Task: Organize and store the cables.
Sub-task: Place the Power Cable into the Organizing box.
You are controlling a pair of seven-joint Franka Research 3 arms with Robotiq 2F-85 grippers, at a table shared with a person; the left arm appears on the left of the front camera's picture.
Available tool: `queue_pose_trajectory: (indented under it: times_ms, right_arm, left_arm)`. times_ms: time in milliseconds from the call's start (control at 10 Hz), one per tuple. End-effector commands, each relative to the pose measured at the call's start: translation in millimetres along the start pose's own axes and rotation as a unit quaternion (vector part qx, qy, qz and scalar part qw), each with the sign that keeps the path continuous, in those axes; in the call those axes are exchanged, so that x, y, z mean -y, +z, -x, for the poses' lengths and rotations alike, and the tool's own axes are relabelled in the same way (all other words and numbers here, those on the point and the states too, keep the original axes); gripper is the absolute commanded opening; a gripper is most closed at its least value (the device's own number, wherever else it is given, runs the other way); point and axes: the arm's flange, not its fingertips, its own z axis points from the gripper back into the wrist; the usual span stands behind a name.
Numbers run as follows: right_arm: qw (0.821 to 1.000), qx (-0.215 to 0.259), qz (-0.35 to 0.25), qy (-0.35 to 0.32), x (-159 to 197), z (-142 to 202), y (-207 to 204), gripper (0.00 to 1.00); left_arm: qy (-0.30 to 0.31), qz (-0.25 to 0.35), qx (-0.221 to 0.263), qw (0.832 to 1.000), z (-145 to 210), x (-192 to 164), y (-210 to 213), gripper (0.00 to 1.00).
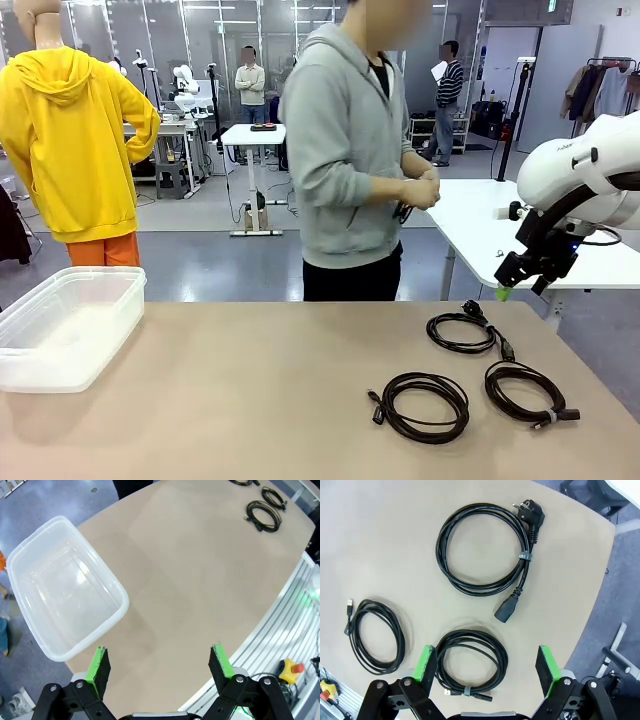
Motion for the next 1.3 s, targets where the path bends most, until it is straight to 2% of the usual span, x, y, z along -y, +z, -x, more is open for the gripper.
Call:
queue_pose_trajectory:
  times_ms: [0,100,200,300,500,900,1200]
  right_arm:
    - [1.0,-0.004,0.002,0.006,-0.8,4.1,0.8,1.0]
    - [1.0,0.0,0.0,0.0,0.0,0.0,0.0,1.0]
    - [0.998,-0.009,0.032,-0.044,8.0,-18.9,-26.2,1.0]
    - [0.999,-0.017,-0.008,-0.039,13.5,-37.1,-45.5,1.0]
    - [0.996,-0.045,0.008,-0.078,26.1,-59.9,-76.7,1.0]
    - [0.991,-0.08,0.016,-0.107,43.7,-79.6,-120.8,1.0]
    - [0.988,-0.098,0.021,-0.118,48.6,-80.8,-151.0,1.0]
  left_arm:
    - [-0.003,0.003,0.005,1.0,-0.7,-0.8,-0.4,1.0]
    - [-0.003,0.003,0.005,1.0,-0.7,-0.8,-0.4,1.0]
    - [-0.003,0.003,0.005,1.0,-0.7,-0.8,-0.4,1.0]
    - [-0.003,0.003,0.005,1.0,-0.7,-0.8,-0.4,1.0]
    - [-0.003,0.003,0.005,1.0,-0.7,-0.8,-0.4,1.0]
    - [-0.003,0.003,0.005,1.0,-0.7,-0.8,-0.4,1.0]
    - [-0.003,0.003,0.005,1.0,-0.7,-0.8,-0.4,1.0]
